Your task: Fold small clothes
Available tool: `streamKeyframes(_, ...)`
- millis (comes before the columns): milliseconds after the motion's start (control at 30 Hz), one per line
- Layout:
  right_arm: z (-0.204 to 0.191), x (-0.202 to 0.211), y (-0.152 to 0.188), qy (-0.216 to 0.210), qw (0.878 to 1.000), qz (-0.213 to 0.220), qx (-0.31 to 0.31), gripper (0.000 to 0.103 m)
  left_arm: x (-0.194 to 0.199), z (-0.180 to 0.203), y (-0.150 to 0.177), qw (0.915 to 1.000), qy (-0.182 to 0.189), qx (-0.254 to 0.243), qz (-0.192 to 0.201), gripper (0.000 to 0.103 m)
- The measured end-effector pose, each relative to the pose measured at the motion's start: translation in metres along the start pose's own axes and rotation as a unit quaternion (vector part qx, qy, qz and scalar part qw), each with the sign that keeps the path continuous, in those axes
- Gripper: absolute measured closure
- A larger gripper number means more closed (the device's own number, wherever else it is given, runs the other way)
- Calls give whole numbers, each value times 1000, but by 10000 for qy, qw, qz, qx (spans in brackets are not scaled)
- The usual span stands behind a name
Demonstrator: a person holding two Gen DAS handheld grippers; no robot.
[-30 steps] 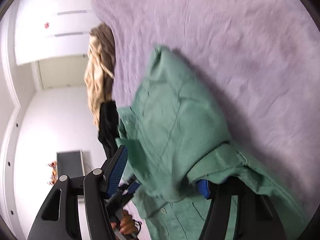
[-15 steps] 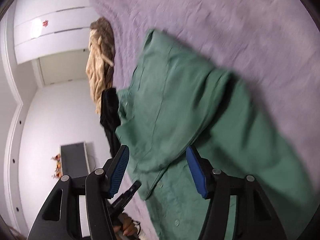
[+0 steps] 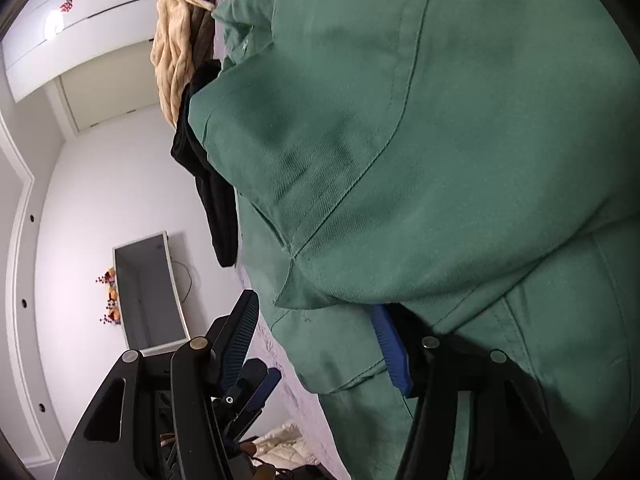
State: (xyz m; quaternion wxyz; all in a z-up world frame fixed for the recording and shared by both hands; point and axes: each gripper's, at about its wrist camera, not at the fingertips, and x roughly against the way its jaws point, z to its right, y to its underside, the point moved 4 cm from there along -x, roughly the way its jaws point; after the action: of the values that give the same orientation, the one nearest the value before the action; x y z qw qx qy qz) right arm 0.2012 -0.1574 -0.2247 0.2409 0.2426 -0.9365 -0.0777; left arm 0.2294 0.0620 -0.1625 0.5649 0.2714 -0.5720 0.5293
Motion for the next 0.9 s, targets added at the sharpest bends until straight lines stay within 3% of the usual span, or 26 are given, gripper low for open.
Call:
streamKeyframes(33, -5, -1, -4, -8, 10000, 68, 69, 44, -2, -3, 0, 10000, -8, 36, -38, 13)
streamKeyframes(67, -11, -1, -8, -61, 9998, 72, 152, 53, -2, -7, 0, 9999, -2, 72, -71, 13)
streamKeyframes(100, -16, -1, -10, -157, 9996, -2, 213, 94, -2, -9, 0, 9999, 21, 107, -90, 13)
streamKeyframes(233, -35, 12, -6, -790, 9957, -395, 293, 98, 4, -12, 1, 9994, 301, 155, -66, 13)
streamKeyframes(300, -27, 7, 0, -696, 9952, -665, 155, 98, 2, -12, 1, 9995, 265, 123, -94, 13)
streamKeyframes(333, -19, 0, 4, -442, 9957, -799, 138, 98, -1, -12, 2, 9996, 213, 110, -130, 13)
streamKeyframes(433, 5, -8, 10, 223, 9939, -1076, 87, 88, -7, -8, 2, 9995, 105, 180, -218, 13)
streamKeyframes(500, 8, -2, 15, 279, 9923, -1200, 92, 79, -6, -3, 0, 9997, 44, 151, -180, 13)
streamKeyframes(567, 2, 20, 17, 384, 9916, -1140, 471, 56, -6, 4, -3, 9999, 41, 58, -147, 13)
streamKeyframes(600, 0, 36, 14, 505, 9914, -985, 704, 37, -7, 8, -4, 9999, 30, -17, -138, 13)
streamKeyframes(700, 2, 88, -4, 847, 9914, -329, 938, 35, -13, 19, -10, 9997, 68, -178, -152, 13)
streamKeyframes(767, 11, 127, -24, 971, 9920, 264, 764, 35, -20, 27, -12, 9994, 161, -240, -198, 13)
streamKeyframes(900, 27, 178, -58, 1188, 9877, 912, 437, 35, -35, 44, -20, 9983, 134, -482, -285, 13)
